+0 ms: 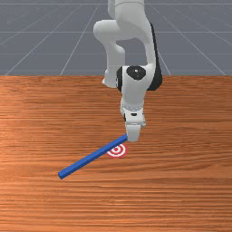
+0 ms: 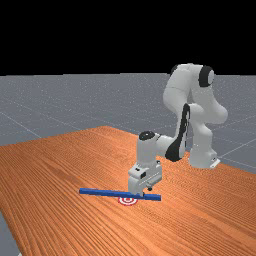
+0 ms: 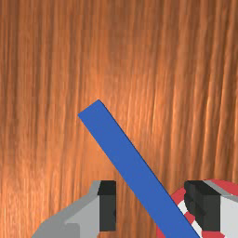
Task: Pull the pivot to the target area
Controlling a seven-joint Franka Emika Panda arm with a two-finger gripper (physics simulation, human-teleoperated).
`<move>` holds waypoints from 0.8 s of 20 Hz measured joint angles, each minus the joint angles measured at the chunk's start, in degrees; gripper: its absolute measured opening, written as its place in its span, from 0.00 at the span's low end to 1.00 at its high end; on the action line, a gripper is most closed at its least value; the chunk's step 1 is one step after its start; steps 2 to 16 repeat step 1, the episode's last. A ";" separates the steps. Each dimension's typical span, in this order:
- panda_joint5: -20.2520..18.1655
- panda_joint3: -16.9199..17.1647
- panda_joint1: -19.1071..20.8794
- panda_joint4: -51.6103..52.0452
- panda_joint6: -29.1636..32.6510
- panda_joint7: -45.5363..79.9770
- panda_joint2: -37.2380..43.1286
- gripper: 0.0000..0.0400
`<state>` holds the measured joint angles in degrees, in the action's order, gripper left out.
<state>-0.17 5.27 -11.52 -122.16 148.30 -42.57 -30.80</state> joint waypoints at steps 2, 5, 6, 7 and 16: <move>0.73 -6.64 6.33 0.99 0.41 -28.10 2.58 0.71; 0.73 -6.64 6.33 0.99 0.41 -28.10 2.58 0.71; 0.73 -6.64 6.33 0.99 0.41 -28.10 2.58 0.71; 0.73 -6.64 6.33 0.99 0.41 -28.10 2.58 0.71; 0.73 -6.64 6.33 0.99 0.41 -28.10 2.58 0.71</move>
